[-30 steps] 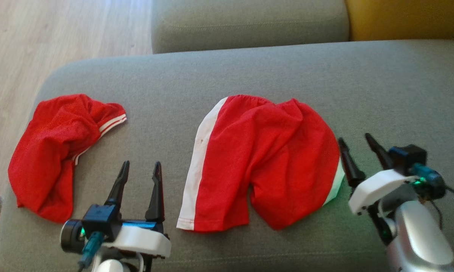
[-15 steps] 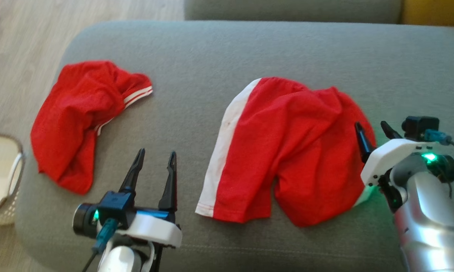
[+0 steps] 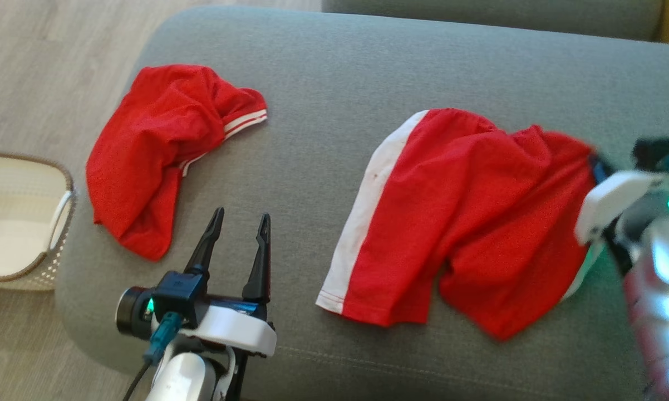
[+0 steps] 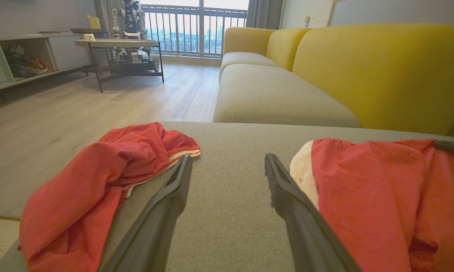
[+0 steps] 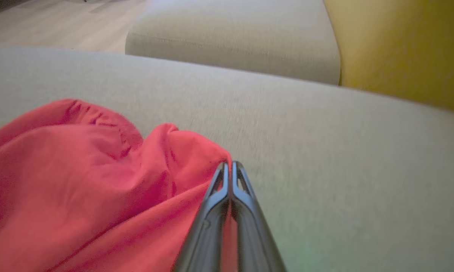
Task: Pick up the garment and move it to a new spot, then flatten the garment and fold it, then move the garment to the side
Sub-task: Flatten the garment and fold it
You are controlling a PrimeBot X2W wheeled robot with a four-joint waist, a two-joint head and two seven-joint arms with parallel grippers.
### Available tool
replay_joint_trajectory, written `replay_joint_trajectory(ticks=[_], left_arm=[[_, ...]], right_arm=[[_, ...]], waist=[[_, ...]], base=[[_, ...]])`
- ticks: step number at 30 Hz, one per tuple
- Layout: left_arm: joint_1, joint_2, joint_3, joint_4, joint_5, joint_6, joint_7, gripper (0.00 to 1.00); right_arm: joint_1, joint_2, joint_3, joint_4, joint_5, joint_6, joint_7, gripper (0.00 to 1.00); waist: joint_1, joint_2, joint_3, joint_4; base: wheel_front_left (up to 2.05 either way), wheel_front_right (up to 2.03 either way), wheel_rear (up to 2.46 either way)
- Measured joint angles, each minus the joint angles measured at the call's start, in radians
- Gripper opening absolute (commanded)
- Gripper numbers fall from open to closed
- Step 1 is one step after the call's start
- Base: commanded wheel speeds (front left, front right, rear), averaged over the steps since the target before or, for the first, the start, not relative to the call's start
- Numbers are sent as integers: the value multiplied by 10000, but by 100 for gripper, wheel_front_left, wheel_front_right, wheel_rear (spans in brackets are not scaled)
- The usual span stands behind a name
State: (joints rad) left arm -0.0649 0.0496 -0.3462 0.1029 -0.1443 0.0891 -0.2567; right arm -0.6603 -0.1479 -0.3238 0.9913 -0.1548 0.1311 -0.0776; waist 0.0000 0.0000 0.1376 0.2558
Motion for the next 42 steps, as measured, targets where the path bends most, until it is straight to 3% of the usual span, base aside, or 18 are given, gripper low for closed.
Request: replay_joint_trajectory(ticks=[8, 18, 19, 20, 21, 22, 28, 34, 40, 42], left_arm=[[1, 0, -146, 13, -178, 77, 0, 100], [-22, 0, -487, 8, -456, 157, 0, 100], [-35, 0, -543, 8, -464, 174, 0, 100], [-38, 0, -570, 6, -468, 188, 0, 100], [-38, 0, -585, 6, -514, 253, 0, 100], [-39, 0, -600, 6, -554, 274, 0, 100], [-74, -2, -571, 12, -606, 359, 0, 100], [-60, -2, -144, 33, -487, 305, 0, 100], [22, -2, 265, 2, -330, 238, 0, 100], [78, -2, 487, -35, -328, 161, 0, 100]], right_arm=[[-2149, -980, 863, -577, -2366, 0, -951, 0], [-4181, -805, 3478, 56, -4224, 2, -1739, 0], [-4176, -763, 3509, 196, -4263, 2, -1749, 7], [-4170, -734, 3421, 374, -4263, 2, -1749, 7], [-4152, -719, 3216, 545, -4249, 2, -1749, 40], [-4124, -721, 2974, 663, -4243, 2, -1749, 99], [-3516, -493, 1942, 943, -4441, 2, -1739, 100], [-2517, 309, 629, 481, -4270, 2, -1737, 100], [-1539, 809, 763, -732, -2512, 0, -1747, 100], [-553, 771, 1743, -1312, -489, 0, -1749, 100]], waist=[[0, 0, -44, 547], [1, 0, 279, 1260], [1, 0, 310, 1318], [1, 0, 338, 1362], [1, 0, 360, 1389], [1, 0, 381, 1407], [0, 0, 304, 1229], [0, 0, -22, 473], [0, 0, -343, -300], [0, 0, -540, -775]], base=[[0, 0, 0], [0, 0, 0], [0, 0, 0], [0, 0, 0], [0, 0, 0], [0, 0, 0], [0, 0, 0], [0, 0, 0], [0, 0, 0], [0, 0, 0]])
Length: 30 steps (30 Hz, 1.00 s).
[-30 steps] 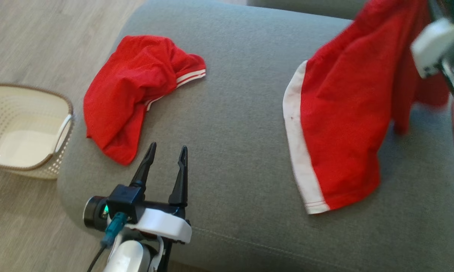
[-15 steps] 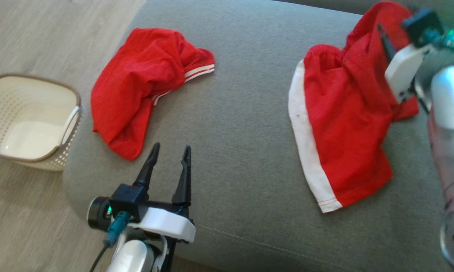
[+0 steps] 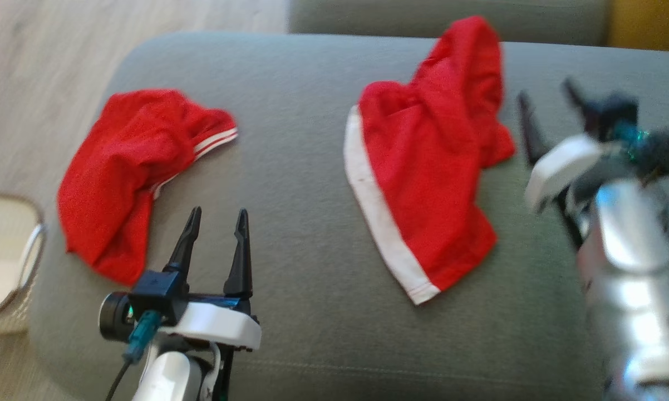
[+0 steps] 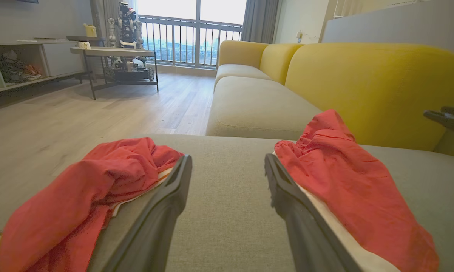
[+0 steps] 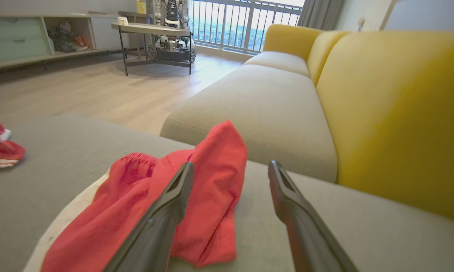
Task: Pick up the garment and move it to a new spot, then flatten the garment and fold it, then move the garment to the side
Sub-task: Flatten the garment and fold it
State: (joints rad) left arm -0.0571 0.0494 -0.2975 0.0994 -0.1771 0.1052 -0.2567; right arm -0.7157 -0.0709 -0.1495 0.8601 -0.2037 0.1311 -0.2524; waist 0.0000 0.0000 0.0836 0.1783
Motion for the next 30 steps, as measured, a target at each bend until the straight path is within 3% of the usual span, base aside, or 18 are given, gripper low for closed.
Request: replay_joint_trajectory(ticks=[1, 3, 7, 15, 22, 30], left_arm=[[0, 0, 0, 0, 0, 0, 0, 100], [104, -8, 142, -31, 2, 0, 0, 100], [450, -6, 491, -67, 10, 2, 0, 100], [759, -4, 796, -67, 15, -96, 0, 100], [756, -4, 825, -48, 86, -176, 0, 100], [756, -4, 731, 65, 86, -203, 0, 100]], right_arm=[[0, 0, 0, 0, 0, 0, 0, 100], [866, 33, 867, -437, 1440, 0, 2, 100], [2592, 75, 2621, -1438, 3141, 0, 2, 100], [4517, 84, 4002, -2928, 4767, 0, 25, 100], [5260, 96, 5576, -3469, 6930, 0, 1354, 100], [5281, 111, 5570, -2972, 6976, 0, 1965, 100]], waist=[[0, 0, 0, 0], [0, 0, -134, -306], [0, 0, -378, -921], [-1, 0, -773, -1707], [-1, 0, -698, -1531], [0, 0, -575, -984]], base=[[0, 0, 0], [0, 0, 0], [0, 0, 0], [0, 0, 0], [0, 0, 0], [0, 0, 0]])
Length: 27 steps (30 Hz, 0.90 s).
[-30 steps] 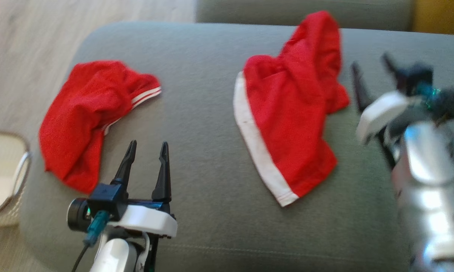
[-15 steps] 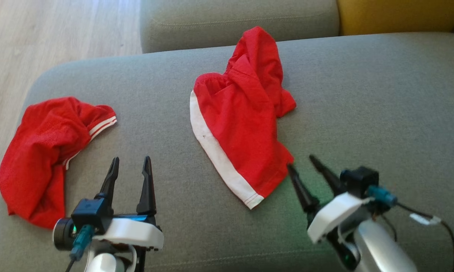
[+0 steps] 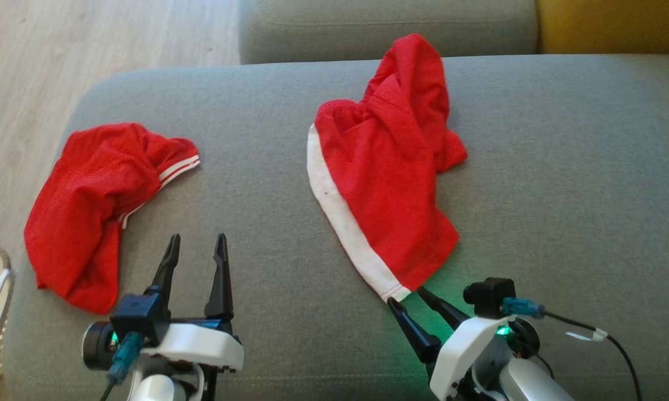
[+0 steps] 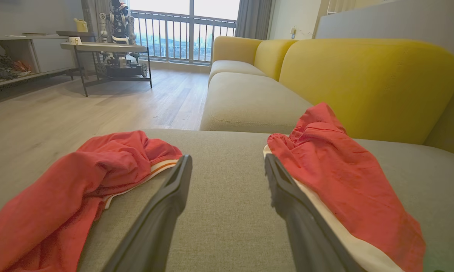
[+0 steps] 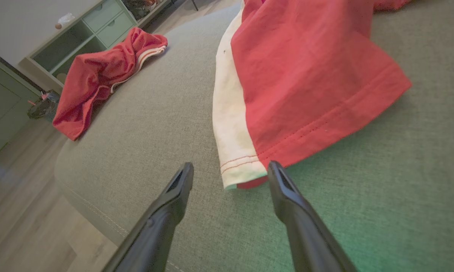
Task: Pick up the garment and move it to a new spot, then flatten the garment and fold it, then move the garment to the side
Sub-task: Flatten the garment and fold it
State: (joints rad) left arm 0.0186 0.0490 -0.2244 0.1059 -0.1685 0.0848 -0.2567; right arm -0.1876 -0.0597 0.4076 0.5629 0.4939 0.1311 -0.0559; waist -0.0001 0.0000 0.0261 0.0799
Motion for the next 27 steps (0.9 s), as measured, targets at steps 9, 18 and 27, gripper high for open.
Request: replay_joint_trajectory(ticks=[9, 18, 27], left_arm=[[-35, 0, -217, 96, -2, 19, 0, 100], [-337, 0, -512, 140, -117, 33, 0, 100], [-391, 0, -454, 236, -111, 42, 0, 100]], right_arm=[[-143, 2, 151, 639, -1179, 0, -305, 100], [-1127, 0, 52, 1634, -3116, 0, -807, 100], [-1355, 2, -268, 2234, -4243, 0, -821, 0]], waist=[[0, 0, 274, 495], [2, 0, 568, 888], [1, 0, 580, 1004]], base=[[0, 0, 0], [0, 0, 0], [0, 0, 0]])
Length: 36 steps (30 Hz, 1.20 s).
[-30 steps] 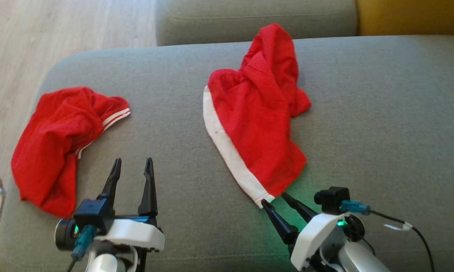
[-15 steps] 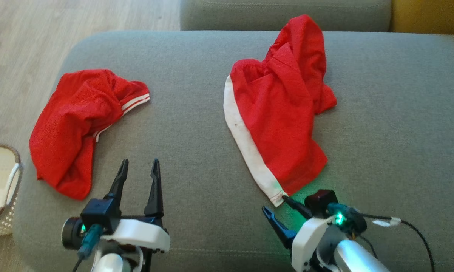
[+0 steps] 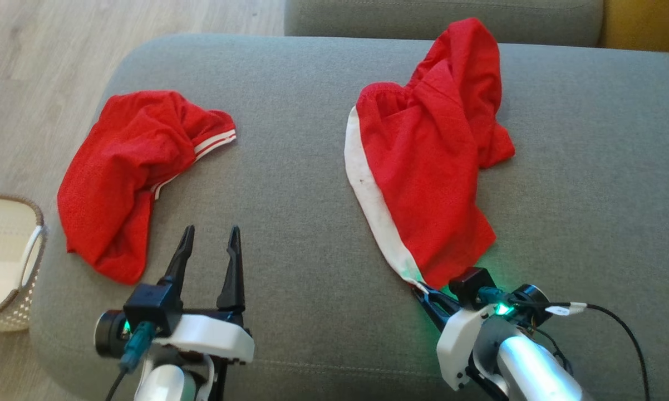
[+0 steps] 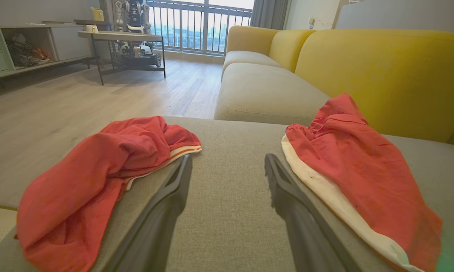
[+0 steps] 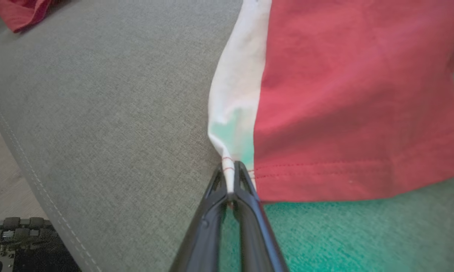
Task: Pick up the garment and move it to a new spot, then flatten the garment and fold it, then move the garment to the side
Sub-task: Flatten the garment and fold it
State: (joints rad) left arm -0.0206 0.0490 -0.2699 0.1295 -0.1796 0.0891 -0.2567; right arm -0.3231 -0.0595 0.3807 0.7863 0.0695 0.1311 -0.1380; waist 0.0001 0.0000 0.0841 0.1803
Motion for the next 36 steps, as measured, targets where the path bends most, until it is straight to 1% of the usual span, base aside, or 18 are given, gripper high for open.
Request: replay_joint_trajectory(ticks=[2, 5, 9, 10, 11, 12, 16, 21, 22, 23, 26, 30, 33, 36], left_arm=[[4, 0, 84, 13, 8, 0, 0, 100], [5, 0, 178, 23, 10, -8, 0, 100], [14, 2, 314, 23, -86, -8, 0, 100], [14, 2, 314, 23, -86, -8, 0, 100], [33, 0, 433, 2, -347, -2, 0, 100], [33, 0, 433, 2, -347, -2, 0, 100], [39, 0, 556, 23, -451, -10, 0, 100], [-157, -2, 508, 435, -439, -35, 0, 100], [-259, -4, 485, 562, -420, -63, 0, 100], [-535, -6, 451, 869, -412, -113, 0, 100], [-1022, -10, 403, 1526, -360, -240, 0, 100], [-1650, -23, 259, 2512, -314, -606, 0, 100], [-2187, -19, 150, 3428, -219, -899, 2, 100], [-2817, -27, 40, 4224, -153, -1085, 2, 100]], right_arm=[[1, 4, -96, -6, -48, 0, -33, 0], [12, 0, -334, -84, -545, 0, -119, 0], [65, -21, -709, -573, -1404, 0, -115, 0], [65, -21, -709, -573, -1404, 0, -115, 0], [109, -107, -872, -1011, -1716, 0, -86, 0], [109, -107, -872, -1011, -1716, 0, -86, 0], [370, -639, -660, -2153, -1946, 0, 230, 0], [773, -1542, -380, -3565, -2111, 0, 894, 0], [792, -1708, -414, -3833, -2125, 0, 1039, 0], [829, -1988, -543, -4349, -2234, 0, 1312, 0], [941, -2205, -905, -4859, -2299, 0, 1580, 0], [1033, -2176, -1406, -5344, -2362, 0, 1649, 0], [1035, -2052, -1446, -5501, -2370, 0, 1659, 0], [1020, -1937, -1463, -5586, -2370, 0, 1659, 0]], waist=[[0, 0, -47, -104], [0, 0, -130, -341], [0, 0, -248, -807], [0, 0, -248, -807], [0, 0, -294, -1114], [0, 0, -294, -1114], [-1, 0, -334, -1825], [0, 0, -300, -2758], [-1, 0, -280, -2928], [0, 0, -224, -3248], [0, 0, -100, -3670], [0, 0, 161, -4057], [0, 0, 397, -4240], [0, 0, 665, -4376]], base=[[0, 0, 0], [0, 0, 0], [0, 0, 0], [0, 0, 0], [0, 0, 0], [0, 0, 0], [0, 0, 0], [0, 0, 0], [0, 0, 0], [0, 0, 0], [0, 0, 0], [0, 0, 0], [0, 0, 0], [0, 0, 0]])
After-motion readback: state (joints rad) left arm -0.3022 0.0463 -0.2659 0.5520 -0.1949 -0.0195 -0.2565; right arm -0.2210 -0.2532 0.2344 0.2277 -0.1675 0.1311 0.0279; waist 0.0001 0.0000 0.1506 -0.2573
